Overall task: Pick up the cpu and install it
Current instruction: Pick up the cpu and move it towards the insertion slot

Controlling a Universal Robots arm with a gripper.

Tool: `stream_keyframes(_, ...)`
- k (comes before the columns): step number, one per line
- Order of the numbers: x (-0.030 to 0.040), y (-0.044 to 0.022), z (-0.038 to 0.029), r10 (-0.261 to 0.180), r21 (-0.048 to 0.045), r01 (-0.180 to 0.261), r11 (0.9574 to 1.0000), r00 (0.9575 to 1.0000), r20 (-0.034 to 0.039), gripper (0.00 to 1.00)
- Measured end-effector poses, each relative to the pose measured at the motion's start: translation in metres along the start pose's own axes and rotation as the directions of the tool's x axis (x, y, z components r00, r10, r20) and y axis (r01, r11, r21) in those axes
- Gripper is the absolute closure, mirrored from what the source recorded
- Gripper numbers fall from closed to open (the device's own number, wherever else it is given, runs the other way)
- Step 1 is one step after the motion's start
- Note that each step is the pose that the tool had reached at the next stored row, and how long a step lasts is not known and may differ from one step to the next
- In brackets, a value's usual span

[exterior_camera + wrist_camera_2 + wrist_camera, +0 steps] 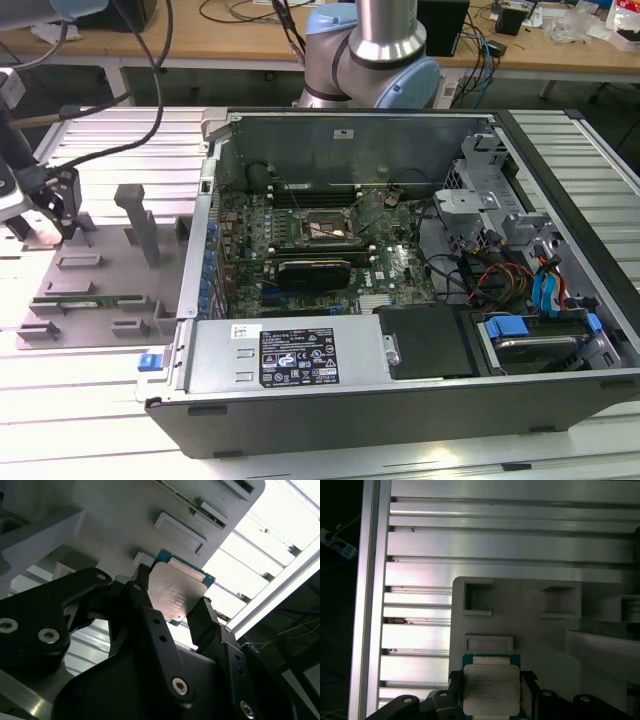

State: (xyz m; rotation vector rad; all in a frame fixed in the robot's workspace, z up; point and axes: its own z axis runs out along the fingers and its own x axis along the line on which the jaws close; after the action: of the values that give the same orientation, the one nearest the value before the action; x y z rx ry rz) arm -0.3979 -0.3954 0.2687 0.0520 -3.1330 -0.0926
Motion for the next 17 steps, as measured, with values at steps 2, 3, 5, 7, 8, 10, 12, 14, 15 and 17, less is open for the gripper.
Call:
stream_keyframes(2, -0.0001, 0.0005, -0.0082, 0.000, 0.0000, 0.000, 1.0000, 1.0000, 0.0000, 0.45)
stream_keyframes(3, -0.0001, 0.0007, -0.0124, 0.000, 0.0000, 0.000, 1.0000, 1.0000, 0.0000, 0.45)
stream_keyframes(5, -0.0001, 0.0010, -0.0165, 0.000, 0.0000, 0.000, 1.0000, 1.0000, 0.0000, 0.45)
stream_keyframes(7, -0.0001, 0.0013, -0.0217, 0.000, 0.0000, 0.000, 1.0000, 1.0000, 0.0000, 0.45)
stream_keyframes(8, -0.0001, 0.0014, -0.0233, 0.000, 0.0000, 0.000, 1.0000, 1.0000, 0.0000, 0.45)
stream_keyframes(10, 0.0000, 0.0018, -0.0299, 0.000, 0.0000, 0.000, 1.0000, 1.0000, 0.0000, 0.45)
stream_keyframes(12, 0.0000, 0.0021, -0.0349, 0.000, 0.0000, 0.000, 1.0000, 1.0000, 0.0000, 0.45)
stream_keyframes(14, 0.0000, 0.0024, -0.0413, 0.000, 0.0000, 0.000, 1.0000, 1.0000, 0.0000, 0.45)
stream_keyframes(15, 0.0000, 0.0025, -0.0429, 0.000, 0.0000, 0.000, 1.0000, 1.0000, 0.0000, 0.45)
stream_keyframes(17, 0.0001, 0.0028, -0.0473, 0.000, 0.0000, 0.000, 1.0000, 1.0000, 0.0000, 0.45)
